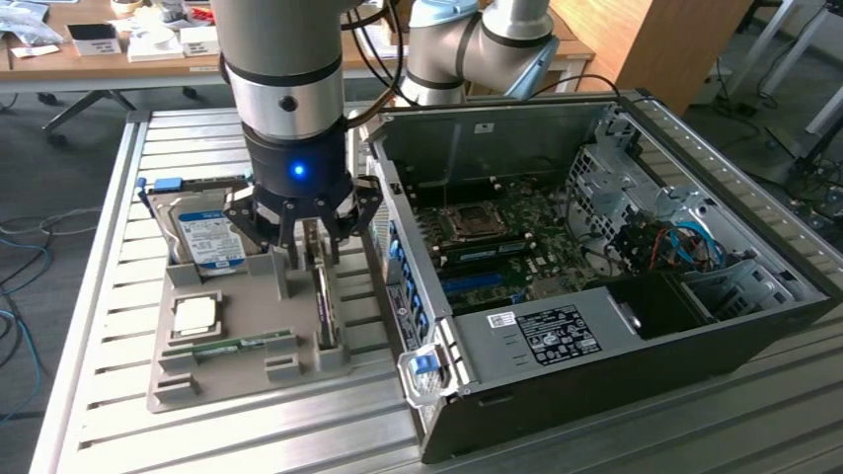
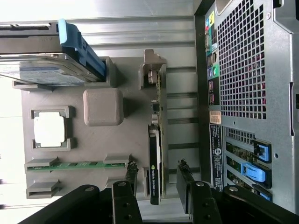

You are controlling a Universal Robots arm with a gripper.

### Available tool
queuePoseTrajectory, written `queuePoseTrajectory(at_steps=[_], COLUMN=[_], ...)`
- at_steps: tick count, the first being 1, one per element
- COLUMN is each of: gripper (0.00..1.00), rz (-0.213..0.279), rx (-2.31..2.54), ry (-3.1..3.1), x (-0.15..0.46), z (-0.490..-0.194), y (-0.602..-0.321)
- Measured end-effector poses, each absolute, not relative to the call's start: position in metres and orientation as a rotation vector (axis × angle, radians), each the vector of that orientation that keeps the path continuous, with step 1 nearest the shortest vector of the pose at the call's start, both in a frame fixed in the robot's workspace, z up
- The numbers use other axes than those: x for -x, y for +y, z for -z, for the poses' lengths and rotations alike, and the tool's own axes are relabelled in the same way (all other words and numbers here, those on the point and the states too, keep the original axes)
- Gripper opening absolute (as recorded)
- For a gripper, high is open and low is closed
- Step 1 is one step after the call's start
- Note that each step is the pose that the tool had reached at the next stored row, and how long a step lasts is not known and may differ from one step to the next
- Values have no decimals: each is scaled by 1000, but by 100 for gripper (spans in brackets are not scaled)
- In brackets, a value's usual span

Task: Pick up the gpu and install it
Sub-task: 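Pick up the gpu and move the gpu toward the slot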

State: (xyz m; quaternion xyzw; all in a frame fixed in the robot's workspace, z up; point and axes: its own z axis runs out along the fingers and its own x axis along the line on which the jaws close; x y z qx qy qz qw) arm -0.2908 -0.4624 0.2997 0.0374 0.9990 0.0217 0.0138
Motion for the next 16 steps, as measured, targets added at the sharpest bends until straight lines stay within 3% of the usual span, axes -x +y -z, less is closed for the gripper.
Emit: queuePoseTrajectory(at_steps=[16], gripper=[47], rz=[-68], rx=[-116], ry=[3111], x=[288], z=[-299], y=[-462])
